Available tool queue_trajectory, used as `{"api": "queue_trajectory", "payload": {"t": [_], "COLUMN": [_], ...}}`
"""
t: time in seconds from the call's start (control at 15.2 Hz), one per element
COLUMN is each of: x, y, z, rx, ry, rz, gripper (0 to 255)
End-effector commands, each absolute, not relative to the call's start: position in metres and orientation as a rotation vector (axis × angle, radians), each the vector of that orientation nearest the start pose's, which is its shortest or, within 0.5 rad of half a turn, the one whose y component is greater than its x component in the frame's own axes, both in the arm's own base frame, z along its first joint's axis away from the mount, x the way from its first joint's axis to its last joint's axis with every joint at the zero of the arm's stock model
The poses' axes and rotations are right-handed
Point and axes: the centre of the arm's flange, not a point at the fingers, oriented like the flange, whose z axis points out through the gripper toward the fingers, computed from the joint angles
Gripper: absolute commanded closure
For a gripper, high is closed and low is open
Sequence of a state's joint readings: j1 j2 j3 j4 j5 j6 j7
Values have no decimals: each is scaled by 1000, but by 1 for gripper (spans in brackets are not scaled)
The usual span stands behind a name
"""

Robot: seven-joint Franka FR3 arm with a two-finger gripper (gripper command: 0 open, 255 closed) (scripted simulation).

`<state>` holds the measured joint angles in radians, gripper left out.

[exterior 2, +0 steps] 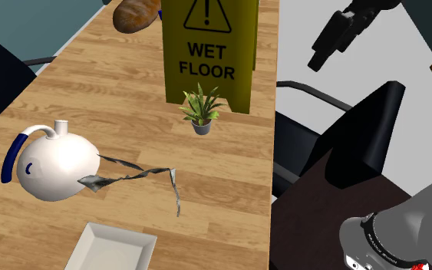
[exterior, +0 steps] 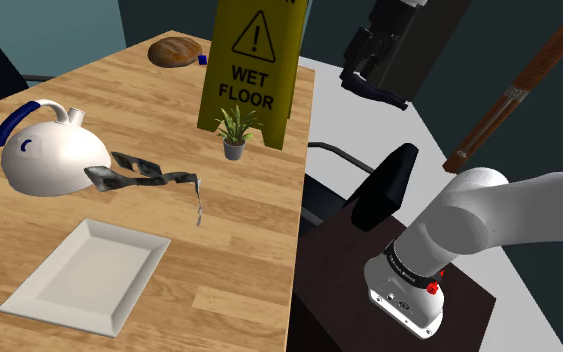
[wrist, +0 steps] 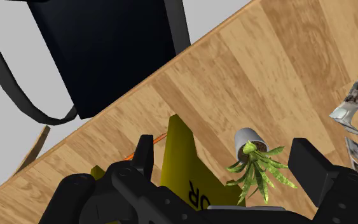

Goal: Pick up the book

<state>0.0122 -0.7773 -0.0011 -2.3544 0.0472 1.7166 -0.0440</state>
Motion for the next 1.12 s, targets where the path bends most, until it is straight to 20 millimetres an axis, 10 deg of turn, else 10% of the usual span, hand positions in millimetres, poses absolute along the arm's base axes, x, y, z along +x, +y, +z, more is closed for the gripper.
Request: {"api": "queue_trajectory", "payload": {"t": [0.0, 1.06], "x": [324, 449], "y": [8, 182], "z": [603, 520], "rx": [-3087, -3147], "ry": [-80, -389], "rz": [-217, -13], "gripper": [0, 0]}}
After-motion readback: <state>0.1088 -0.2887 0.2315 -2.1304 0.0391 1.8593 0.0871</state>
